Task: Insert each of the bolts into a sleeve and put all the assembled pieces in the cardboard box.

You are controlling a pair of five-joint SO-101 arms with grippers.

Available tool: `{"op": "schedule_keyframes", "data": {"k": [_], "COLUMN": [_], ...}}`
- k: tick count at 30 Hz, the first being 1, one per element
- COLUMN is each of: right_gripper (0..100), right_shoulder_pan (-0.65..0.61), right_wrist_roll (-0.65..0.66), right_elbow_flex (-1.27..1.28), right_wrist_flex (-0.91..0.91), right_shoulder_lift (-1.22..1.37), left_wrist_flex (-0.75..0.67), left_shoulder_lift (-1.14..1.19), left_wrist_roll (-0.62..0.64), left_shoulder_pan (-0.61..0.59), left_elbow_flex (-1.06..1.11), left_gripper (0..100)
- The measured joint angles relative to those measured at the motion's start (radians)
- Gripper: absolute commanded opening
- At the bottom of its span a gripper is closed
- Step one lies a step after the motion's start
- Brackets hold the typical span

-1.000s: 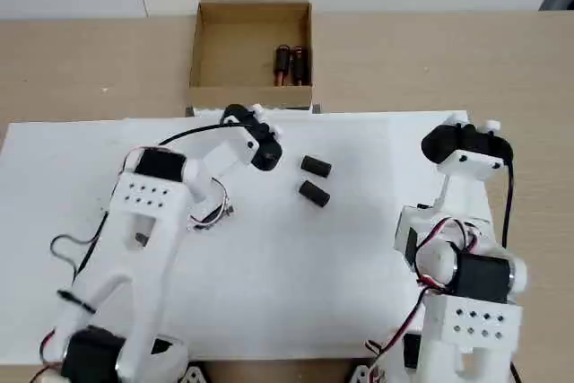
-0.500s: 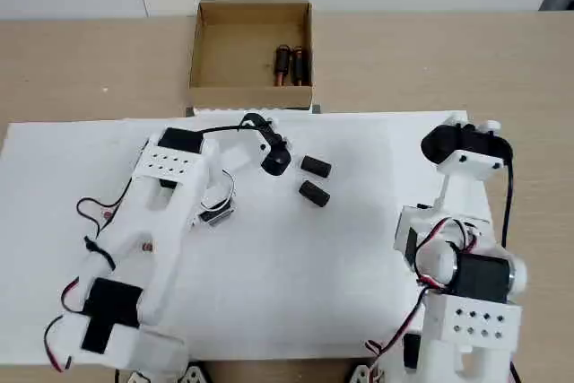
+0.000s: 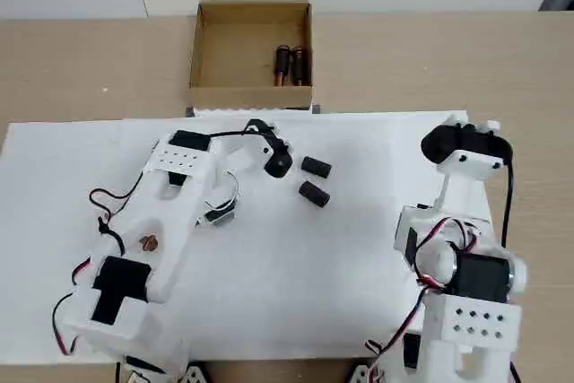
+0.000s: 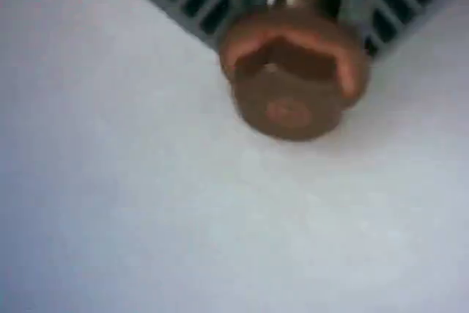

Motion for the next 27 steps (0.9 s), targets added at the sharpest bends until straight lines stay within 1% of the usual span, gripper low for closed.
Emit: {"op": "schedule_keyframes", "data": {"k": [7, 13, 16, 19, 24, 27], "right_gripper": [0.4, 0.4, 0.4, 0.4, 0.4, 0.4], "right_shoulder_pan": [0.0, 0.0, 0.0, 0.002, -0.002, 0.002], "right_wrist_roll": [0.0, 0.0, 0.0, 0.0, 0.0, 0.021], "right_elbow_flex": [0.0, -0.021, -0.054, -0.092, -0.163, -0.186], "right_wrist_flex": [0.0, 0.002, 0.003, 0.023, 0.078, 0.117], "right_shoulder_lift": [0.0, 0.0, 0.0, 0.0, 0.0, -0.002], "left_wrist_flex": [0.02, 0.068, 0.115, 0.138, 0.143, 0.146], "left_shoulder_lift": [-0.021, -0.16, -0.258, -0.353, -0.497, -0.586], "left_wrist_roll": [0.003, 0.012, 0.021, 0.066, 0.172, 0.192], "left_shoulder_pan": [0.0, 0.0, 0.035, 0.069, 0.078, 0.078], "left_elbow_flex": [0.0, 0.002, 0.002, 0.002, 0.002, 0.002], "left_gripper": [0, 0, 0, 0, 0, 0]}}
